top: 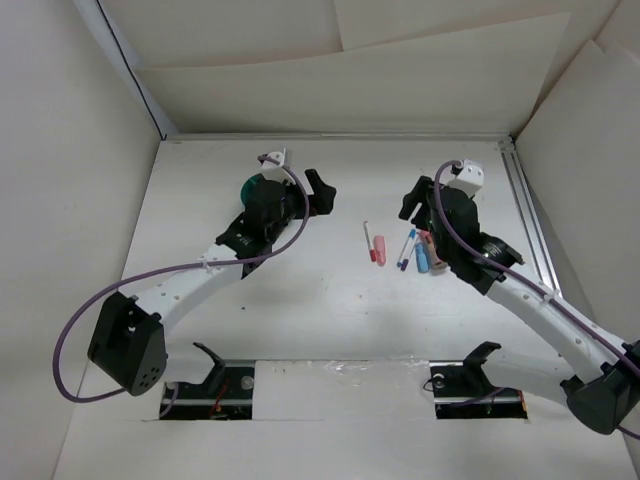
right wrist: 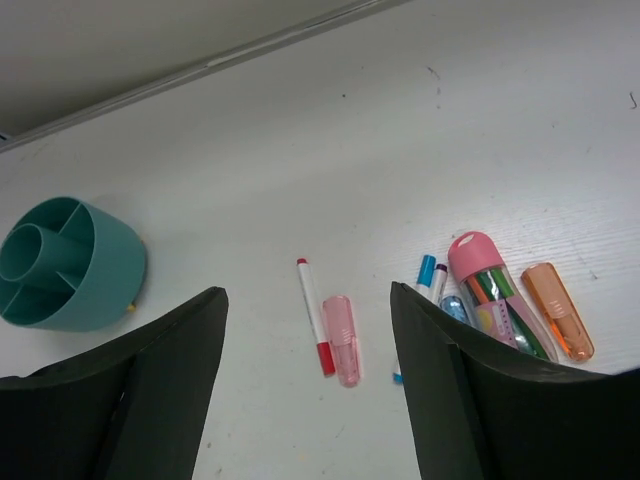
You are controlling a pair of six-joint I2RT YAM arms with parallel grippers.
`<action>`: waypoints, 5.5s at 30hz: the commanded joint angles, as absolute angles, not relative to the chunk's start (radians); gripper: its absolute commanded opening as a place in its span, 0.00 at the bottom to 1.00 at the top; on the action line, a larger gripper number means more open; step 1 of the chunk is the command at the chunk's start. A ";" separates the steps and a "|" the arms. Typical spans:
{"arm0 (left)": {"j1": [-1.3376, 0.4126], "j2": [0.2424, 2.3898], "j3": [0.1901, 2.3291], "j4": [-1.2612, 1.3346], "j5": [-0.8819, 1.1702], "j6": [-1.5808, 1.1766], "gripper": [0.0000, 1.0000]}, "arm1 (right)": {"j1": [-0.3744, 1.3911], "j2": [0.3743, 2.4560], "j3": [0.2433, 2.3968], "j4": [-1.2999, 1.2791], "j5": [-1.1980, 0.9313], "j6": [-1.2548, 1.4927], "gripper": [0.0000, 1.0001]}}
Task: Sort the stationery into containers
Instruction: Pick up the pen from the center of the board, then place the pen in the storage box.
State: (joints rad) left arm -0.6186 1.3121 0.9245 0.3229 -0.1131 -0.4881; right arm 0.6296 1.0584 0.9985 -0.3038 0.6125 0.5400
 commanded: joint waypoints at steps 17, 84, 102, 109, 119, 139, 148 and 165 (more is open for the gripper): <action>-0.795 1.518 1.236 0.045 -0.483 -0.557 1.00 | 0.609 1.062 1.074 -0.249 0.690 0.571 0.00; -0.876 2.339 1.879 -0.288 -0.506 -0.586 0.31 | 0.468 0.825 0.772 -0.156 0.611 0.663 0.37; -0.876 2.307 1.783 -0.284 -0.508 -0.615 0.00 | 0.468 0.798 0.772 -0.156 0.611 0.663 0.38; -0.876 2.172 1.782 -0.284 -0.538 -0.615 0.00 | 0.468 0.798 0.762 -0.147 0.611 0.663 0.38; -0.681 1.887 1.717 -0.149 -0.607 -0.615 0.00 | 0.468 0.788 0.753 -0.129 0.592 0.663 0.38; -0.314 1.996 1.847 -0.131 -0.991 -0.462 0.00 | 0.468 0.807 0.753 -0.109 0.522 0.644 0.38; -0.314 2.092 1.919 -0.058 -1.045 -0.347 0.00 | 0.468 0.807 0.744 -0.100 0.503 0.644 0.38; -0.393 2.210 1.922 0.179 -1.089 -0.138 0.00 | 0.468 0.807 0.744 -0.091 0.503 0.635 0.39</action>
